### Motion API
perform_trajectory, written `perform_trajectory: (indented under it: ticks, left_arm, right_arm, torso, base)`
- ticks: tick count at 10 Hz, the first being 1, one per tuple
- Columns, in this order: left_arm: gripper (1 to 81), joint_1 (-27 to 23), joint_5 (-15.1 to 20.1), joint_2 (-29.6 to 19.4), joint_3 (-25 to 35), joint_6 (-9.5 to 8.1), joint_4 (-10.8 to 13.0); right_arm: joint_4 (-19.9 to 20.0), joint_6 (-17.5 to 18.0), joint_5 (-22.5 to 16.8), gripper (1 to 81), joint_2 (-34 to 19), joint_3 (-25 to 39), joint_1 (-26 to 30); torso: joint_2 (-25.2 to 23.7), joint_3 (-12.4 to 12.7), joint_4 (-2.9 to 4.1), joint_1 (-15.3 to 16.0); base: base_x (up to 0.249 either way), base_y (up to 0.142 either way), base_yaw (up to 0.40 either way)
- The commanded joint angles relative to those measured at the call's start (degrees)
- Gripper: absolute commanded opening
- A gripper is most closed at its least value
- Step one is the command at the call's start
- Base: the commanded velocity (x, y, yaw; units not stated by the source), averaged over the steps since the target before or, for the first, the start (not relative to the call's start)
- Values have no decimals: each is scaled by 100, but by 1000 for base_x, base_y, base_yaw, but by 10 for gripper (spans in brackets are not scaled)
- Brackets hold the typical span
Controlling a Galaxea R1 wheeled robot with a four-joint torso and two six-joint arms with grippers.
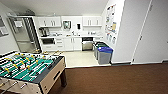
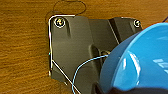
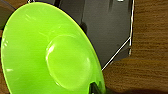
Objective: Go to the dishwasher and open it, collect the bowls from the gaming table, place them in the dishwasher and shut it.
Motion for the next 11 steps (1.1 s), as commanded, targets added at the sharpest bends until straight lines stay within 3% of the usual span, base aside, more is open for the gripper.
perform_trajectory:
  ticks: [1,11]
  left_arm:
    - [10,-196,224,-105,26,10,41]
    - [10,-196,224,-97,35,10,58]
  right_arm:
    - [-88,-9,-36,10,1,45,216]
    - [-97,-18,-36,10,10,37,199]
  torso:
    - [0,0,0,-2]
    - [0,0,0,0]
  base:
    - [144,0,0]
    - [144,0,0]
